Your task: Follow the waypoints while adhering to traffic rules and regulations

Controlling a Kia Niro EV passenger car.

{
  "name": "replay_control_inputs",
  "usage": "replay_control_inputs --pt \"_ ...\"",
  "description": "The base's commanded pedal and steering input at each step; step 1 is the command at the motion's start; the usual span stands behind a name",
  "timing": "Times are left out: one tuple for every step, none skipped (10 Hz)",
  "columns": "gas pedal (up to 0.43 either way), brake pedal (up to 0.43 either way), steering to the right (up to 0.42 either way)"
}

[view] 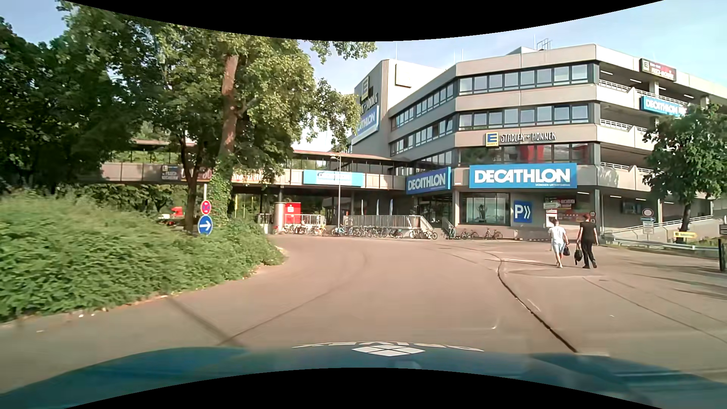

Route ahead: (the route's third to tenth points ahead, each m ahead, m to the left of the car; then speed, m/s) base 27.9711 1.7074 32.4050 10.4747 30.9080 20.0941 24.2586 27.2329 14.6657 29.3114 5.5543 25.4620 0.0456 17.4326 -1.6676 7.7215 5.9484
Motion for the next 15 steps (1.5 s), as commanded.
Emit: replay_control_inputs --pt "0.138 0.0 0.123" --pt "0.138 0.0 0.126" --pt "0.138 0.0 0.126" --pt "0.138 0.0 0.126" --pt "0.138 0.0 0.123" --pt "0.138 0.0 0.117" --pt "0.138 0.0 0.1" --pt "0.138 0.0 0.086" --pt "0.13 0.0 0.072" --pt "0.13 0.0 0.06" --pt "0.13 0.0 0.039" --pt "0.13 0.0 0.019" --pt "0.13 0.0 -0.006" --pt "0.13 0.0 -0.023" --pt "0.13 0.0 -0.038"
